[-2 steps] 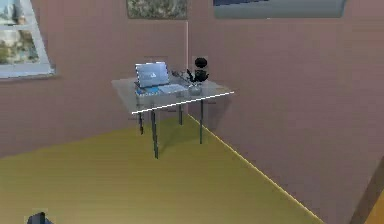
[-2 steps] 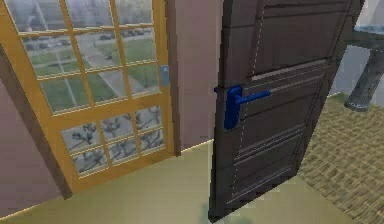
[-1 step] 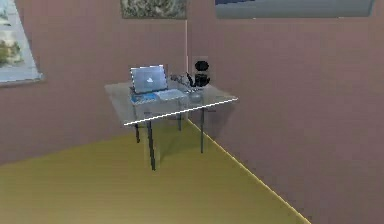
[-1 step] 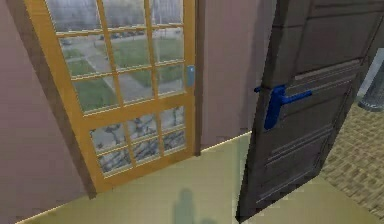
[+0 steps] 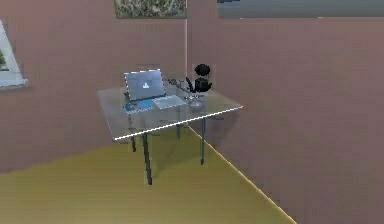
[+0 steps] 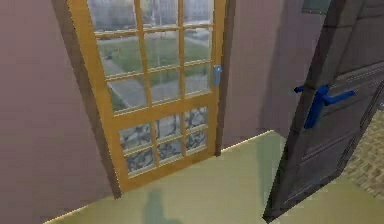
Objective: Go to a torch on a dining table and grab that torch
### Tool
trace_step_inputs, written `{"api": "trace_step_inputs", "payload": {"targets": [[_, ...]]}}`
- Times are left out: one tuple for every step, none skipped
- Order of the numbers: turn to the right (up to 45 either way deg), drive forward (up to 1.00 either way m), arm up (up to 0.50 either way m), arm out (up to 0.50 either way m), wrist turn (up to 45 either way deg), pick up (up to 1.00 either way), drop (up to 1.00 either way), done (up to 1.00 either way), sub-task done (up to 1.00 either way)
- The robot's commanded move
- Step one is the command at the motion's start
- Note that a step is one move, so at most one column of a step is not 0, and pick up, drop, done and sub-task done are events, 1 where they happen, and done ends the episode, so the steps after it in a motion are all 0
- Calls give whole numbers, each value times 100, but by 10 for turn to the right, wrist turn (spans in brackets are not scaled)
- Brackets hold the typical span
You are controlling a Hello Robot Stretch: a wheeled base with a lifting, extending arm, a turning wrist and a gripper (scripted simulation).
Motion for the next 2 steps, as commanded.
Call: {"api": "trace_step_inputs", "payload": {"targets": [[450, 0, 0, 0, 0, 0, 0, 0, 0], [450, 0, 0, 0, 0, 0, 0, 0, 0]]}}
